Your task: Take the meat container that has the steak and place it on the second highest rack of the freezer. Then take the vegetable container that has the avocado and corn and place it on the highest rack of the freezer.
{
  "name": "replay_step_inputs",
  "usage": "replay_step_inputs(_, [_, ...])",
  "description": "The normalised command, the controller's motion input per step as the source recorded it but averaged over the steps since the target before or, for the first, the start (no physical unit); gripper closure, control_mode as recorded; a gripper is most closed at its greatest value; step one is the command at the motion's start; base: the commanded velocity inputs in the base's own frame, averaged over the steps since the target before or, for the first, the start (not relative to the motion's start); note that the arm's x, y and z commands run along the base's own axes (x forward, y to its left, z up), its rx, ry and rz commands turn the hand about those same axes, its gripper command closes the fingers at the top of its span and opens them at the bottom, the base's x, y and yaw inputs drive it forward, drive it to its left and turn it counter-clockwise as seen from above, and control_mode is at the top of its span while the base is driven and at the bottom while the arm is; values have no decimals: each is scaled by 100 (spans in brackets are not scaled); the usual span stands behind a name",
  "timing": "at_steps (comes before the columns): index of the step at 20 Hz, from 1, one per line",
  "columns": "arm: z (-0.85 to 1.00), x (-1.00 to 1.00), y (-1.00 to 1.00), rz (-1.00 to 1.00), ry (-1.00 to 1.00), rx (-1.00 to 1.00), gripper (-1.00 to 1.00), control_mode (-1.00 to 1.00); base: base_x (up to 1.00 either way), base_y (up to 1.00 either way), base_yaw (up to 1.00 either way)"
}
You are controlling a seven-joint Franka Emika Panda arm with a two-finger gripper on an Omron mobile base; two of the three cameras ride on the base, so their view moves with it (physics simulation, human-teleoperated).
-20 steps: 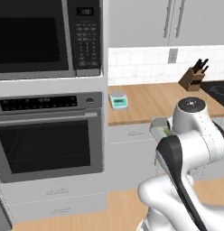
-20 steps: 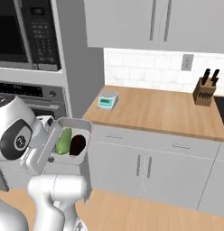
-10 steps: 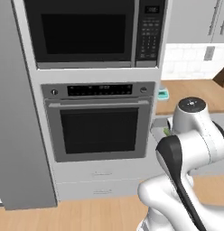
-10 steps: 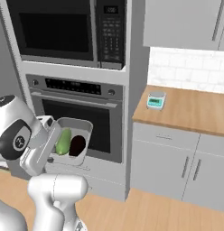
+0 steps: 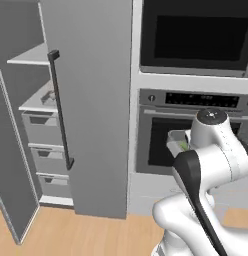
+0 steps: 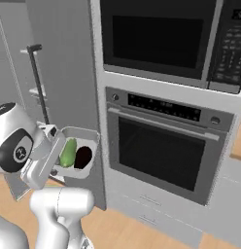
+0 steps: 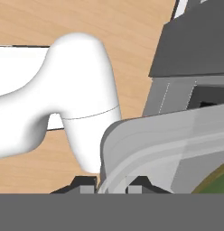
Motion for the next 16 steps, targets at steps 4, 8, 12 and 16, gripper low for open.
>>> replay_step_inputs(4, [0,0,0,0,0,0,100,100,23,98,44])
replay_step_inputs(8, [0,0,0,0,0,0,100,100,27,79,39])
replay_step_inputs(12, [0,0,0,0,0,0,100,100,22,50,1])
replay_step_inputs(16, [0,0,0,0,0,0,100,100,42,44,-9])
